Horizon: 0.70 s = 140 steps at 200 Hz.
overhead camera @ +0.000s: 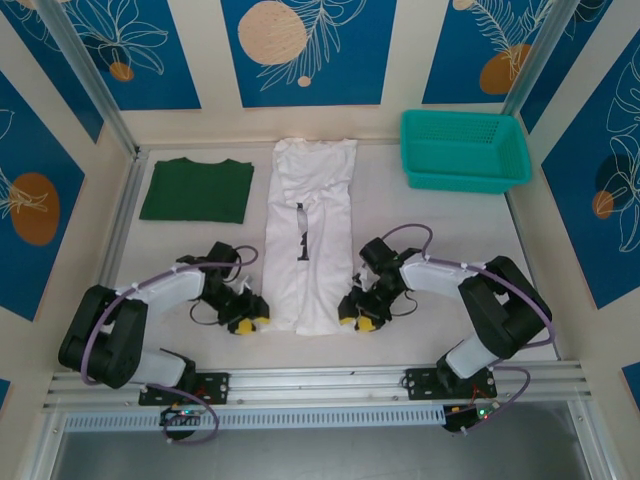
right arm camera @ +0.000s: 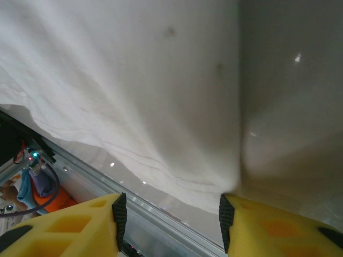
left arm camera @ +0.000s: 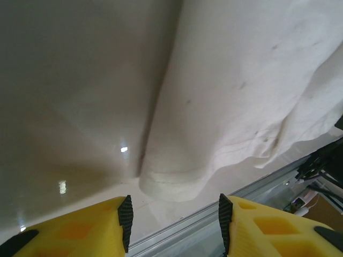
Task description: Fold and stack the t-shirts
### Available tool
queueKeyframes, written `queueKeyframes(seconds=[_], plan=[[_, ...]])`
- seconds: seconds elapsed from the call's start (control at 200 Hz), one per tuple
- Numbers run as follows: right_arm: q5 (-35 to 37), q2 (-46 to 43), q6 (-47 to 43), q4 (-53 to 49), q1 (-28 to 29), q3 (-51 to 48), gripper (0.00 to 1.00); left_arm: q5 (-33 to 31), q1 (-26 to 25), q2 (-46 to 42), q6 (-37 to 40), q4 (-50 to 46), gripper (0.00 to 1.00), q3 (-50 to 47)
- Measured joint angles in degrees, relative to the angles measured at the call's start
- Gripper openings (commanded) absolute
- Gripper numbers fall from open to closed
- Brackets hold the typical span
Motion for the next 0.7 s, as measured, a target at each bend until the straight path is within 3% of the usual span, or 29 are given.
queueKeyframes(seconds=[0.2, 0.3, 0.39, 0.515, 0.605, 0.7], plan=[[0.55, -1.51, 1.64, 0.83, 0.09, -2.47, 0.47, 0.63, -0.09, 0.39, -0.59, 2.6, 0.44, -0.28], [0.68, -1.64, 2.4, 1.31, 0.09, -2.93, 0.42, 0.59, -0.09, 1.2, -0.72, 3.93, 0.34, -0.35], [1.09, -1.62, 2.73, 1.77, 0.04, -3.13, 0.3, 0.68, -0.11, 2.14, -1.18, 5.53, 0.15, -0.5], [1.79, -1.6, 2.62, 3.93, -1.18, -3.61, 0.1, 0.61, -0.59, 4.39, -1.4, 6.71, 0.0, -0.5], [1.66, -1.6, 2.89, 4.72, -2.43, -3.96, 0.01, 0.13, -1.2, 4.9, -0.72, 5.79, 0.0, 0.48], [1.62, -2.38, 3.08, 5.2, -2.84, -4.61, 0.0, -1.44, -2.67, 5.29, 0.52, 2.8, 0.0, 2.75]])
